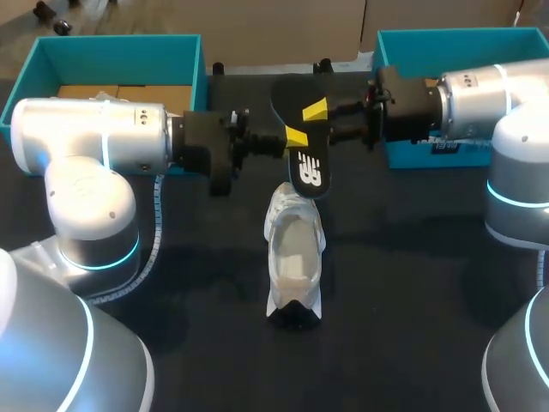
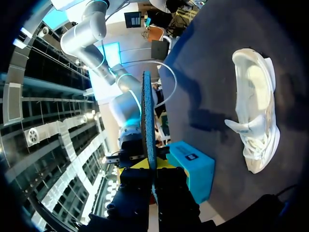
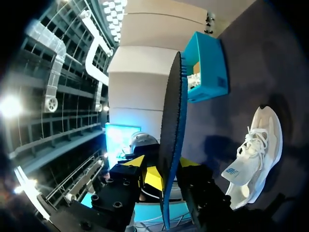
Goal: Take the shoe out of the shoebox, open the shoe tongue, remove and reinsert the insole, then place the shoe into the shoebox
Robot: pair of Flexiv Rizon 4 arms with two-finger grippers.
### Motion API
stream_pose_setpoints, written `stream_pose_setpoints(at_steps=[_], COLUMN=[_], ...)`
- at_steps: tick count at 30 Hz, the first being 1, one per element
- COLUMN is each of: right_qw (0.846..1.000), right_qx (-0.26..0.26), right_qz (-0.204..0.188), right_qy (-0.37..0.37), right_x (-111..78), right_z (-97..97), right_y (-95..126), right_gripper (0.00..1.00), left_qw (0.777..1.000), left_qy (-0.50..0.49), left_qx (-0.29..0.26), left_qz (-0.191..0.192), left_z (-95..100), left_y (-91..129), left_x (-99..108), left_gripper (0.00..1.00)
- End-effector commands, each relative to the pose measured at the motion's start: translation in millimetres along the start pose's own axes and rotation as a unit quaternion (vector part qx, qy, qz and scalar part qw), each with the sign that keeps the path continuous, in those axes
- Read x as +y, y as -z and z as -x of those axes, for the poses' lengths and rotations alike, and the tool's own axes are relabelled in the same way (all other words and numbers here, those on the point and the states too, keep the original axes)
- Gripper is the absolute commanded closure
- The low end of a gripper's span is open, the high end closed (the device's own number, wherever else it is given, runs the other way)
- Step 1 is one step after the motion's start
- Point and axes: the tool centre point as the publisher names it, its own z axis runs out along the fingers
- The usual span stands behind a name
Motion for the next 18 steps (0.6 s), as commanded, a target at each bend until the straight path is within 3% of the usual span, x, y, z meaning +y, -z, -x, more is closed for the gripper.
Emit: stream_pose_setpoints(at_steps=[1,5,13,18], right_qw=[1.0,1.0,1.0,1.0], right_qx=[0.002,0.004,0.006,0.007], right_qz=[0.007,0.011,0.021,0.026], right_qy=[-0.003,-0.007,-0.011,-0.011], right_x=[-4.1,-4.8,-4.9,-4.0], right_z=[1.8,2.6,3.3,3.3], right_y=[-2.5,-2.6,-1.2,-0.3], right_gripper=[0.69,0.75,0.77,0.85], left_qw=[1.0,1.0,1.0,1.0], left_qy=[-0.001,-0.001,-0.001,-0.001], left_qx=[-0.001,-0.001,-0.001,-0.001], left_qz=[0.001,0.001,0.001,0.001], left_z=[-0.7,-0.7,-0.7,-0.7], left_y=[-1.9,-1.9,-1.9,-1.9], left_x=[-0.2,-0.2,-0.2,-0.2], left_gripper=[1.0,1.0,1.0,1.0])
